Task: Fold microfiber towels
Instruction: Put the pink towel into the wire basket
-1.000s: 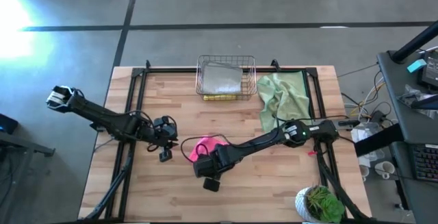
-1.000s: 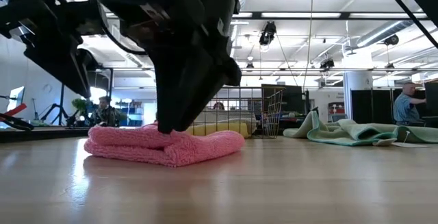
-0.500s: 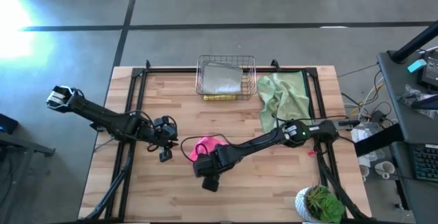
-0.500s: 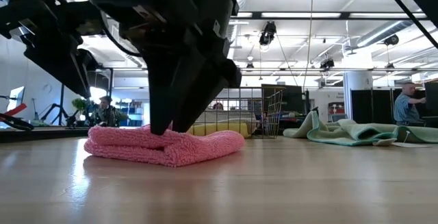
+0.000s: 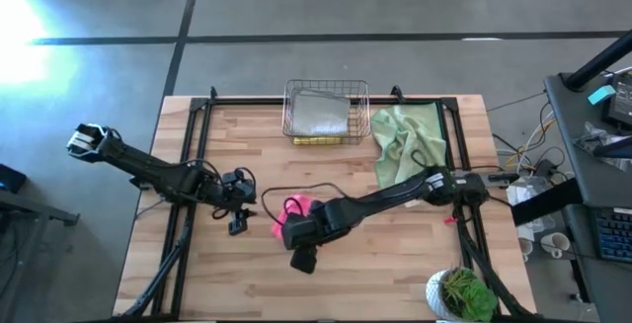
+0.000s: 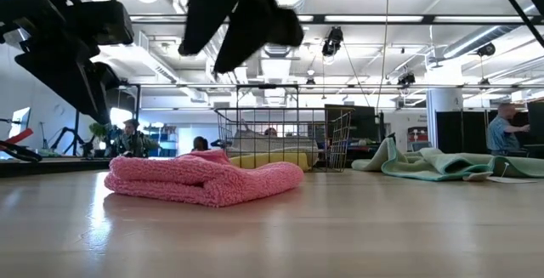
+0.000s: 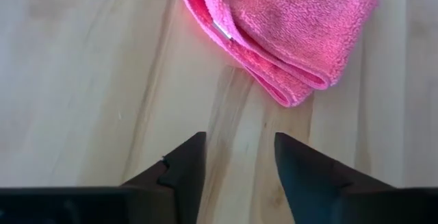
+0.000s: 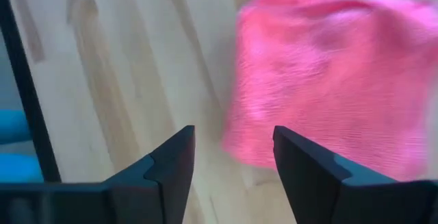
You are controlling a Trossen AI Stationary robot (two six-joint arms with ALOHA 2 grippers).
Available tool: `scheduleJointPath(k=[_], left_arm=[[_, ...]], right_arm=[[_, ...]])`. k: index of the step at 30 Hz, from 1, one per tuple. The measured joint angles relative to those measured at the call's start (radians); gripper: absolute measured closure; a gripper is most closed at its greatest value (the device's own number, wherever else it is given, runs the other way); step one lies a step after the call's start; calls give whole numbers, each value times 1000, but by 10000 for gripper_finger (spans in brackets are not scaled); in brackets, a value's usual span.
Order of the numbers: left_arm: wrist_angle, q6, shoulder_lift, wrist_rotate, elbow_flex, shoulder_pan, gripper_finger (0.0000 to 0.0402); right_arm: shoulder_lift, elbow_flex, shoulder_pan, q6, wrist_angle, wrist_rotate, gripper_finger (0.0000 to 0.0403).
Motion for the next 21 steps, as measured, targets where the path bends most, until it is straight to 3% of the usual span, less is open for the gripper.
scheduleJointPath(k=[9,21], left_arm=[[28,0,0,30,3,0,226],[229,50,51,28,3,44,226]], right_arm=[[-122,-3,12,6,-165,250,225],[-154,-151,10,131,-376,305,225]])
